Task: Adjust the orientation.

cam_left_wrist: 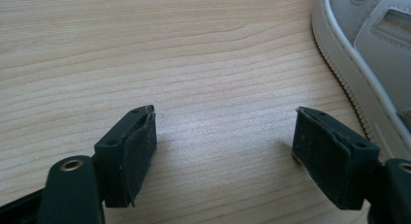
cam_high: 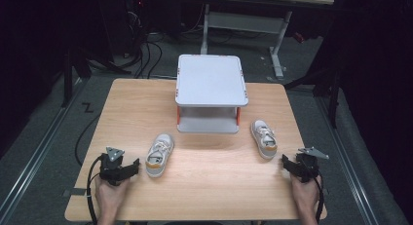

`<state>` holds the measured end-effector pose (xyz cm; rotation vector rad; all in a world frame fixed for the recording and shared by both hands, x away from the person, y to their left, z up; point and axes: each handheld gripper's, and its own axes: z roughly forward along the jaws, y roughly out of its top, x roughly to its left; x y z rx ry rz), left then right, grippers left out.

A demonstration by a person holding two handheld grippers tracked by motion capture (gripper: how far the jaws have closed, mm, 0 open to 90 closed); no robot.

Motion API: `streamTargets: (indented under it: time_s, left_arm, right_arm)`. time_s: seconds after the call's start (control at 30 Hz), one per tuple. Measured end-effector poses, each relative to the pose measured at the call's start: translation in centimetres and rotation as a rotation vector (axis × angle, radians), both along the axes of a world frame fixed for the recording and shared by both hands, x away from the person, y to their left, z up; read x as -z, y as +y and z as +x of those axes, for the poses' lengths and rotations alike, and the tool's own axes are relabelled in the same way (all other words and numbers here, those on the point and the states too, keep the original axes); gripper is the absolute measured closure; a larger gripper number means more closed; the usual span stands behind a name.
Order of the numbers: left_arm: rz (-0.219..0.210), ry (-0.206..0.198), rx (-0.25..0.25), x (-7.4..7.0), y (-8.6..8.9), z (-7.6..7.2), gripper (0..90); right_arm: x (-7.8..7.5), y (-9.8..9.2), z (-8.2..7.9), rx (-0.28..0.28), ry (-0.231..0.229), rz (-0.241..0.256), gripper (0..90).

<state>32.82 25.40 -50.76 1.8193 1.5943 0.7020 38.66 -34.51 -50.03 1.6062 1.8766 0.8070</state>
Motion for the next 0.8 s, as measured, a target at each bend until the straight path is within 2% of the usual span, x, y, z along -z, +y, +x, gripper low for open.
streamTargets:
  time_s: [0.2,0.5,0.7,0.8]
  left_arm:
    - [-0.016,-0.001,-0.003,-0.02,0.16,-0.02,24.6]
    - [0.008,-0.001,0.012,-0.03,-0.05,-0.02,25.7]
    - [0.009,-0.008,0.028,-0.11,-0.02,0.01,34.1]
    - [-0.013,-0.014,0.038,-0.28,0.06,-0.17,36.1]
  right_arm:
    - [0.0,0.0,0.03,-0.008,0.0,-0.001,37.7]
    - [0.01,0.01,0.04,-0.012,0.0,-0.002,37.1]
    - [0.01,0.01,0.04,-0.013,0.001,-0.003,37.0]
    - [0.01,0.02,0.04,-0.014,0.001,-0.003,36.6]
